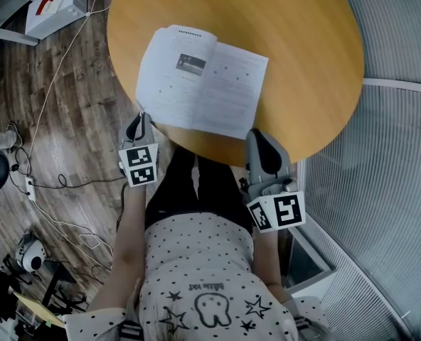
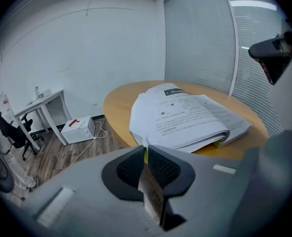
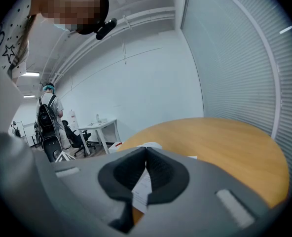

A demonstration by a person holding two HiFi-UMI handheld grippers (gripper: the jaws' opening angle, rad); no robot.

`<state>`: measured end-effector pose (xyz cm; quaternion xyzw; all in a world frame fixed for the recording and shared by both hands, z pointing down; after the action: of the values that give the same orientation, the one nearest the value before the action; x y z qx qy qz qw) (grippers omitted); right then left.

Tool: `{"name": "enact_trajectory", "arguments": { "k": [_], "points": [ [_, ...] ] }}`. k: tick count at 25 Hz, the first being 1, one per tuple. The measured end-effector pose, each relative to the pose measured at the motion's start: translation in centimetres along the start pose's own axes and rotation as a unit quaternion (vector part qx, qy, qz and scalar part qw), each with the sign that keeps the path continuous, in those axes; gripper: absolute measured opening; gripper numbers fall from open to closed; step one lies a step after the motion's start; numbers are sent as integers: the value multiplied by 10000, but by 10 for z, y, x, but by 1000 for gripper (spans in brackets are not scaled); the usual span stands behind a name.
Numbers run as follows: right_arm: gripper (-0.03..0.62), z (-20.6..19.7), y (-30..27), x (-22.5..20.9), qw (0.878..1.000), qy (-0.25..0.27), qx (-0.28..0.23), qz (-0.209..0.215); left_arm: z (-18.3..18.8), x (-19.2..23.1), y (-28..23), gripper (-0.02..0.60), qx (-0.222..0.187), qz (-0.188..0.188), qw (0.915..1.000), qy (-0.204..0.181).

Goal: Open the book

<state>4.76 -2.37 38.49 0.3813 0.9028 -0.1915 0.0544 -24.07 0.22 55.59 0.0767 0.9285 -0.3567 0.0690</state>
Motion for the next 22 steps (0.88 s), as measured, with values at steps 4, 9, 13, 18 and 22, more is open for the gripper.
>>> {"name": "enact_trajectory", "arguments": {
  "k": [4,9,13,18,22],
  "points": [
    [3,1,0,2,10000,1,14,-11,0,5,3,76,-39,19,9998,177],
    [5,4,0,5,10000,3,0,-26,4,17,15,146,-141,-24,9989,443],
    [3,4,0,5,10000,4,-1,-13,15,25,22,146,-422,30,9976,540],
    [4,7,0,8,10000,10,-45,-11,33,28,29,139,-668,-62,9962,549],
    [3,10,4,10,9999,45,-98,-22,45,23,32,84,-782,-199,9953,534]
  ]
}}
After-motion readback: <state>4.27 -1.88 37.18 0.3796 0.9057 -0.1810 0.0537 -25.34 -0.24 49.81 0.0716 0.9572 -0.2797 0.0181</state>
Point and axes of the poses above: the fingertips, and each gripper's own axes: y backward along the fingers, x to its left, z out of its top, the point moved 7 cm from there along y, backward along the fingers, and after that the axes turned 11 degrees about z, right-handed, at the moved point
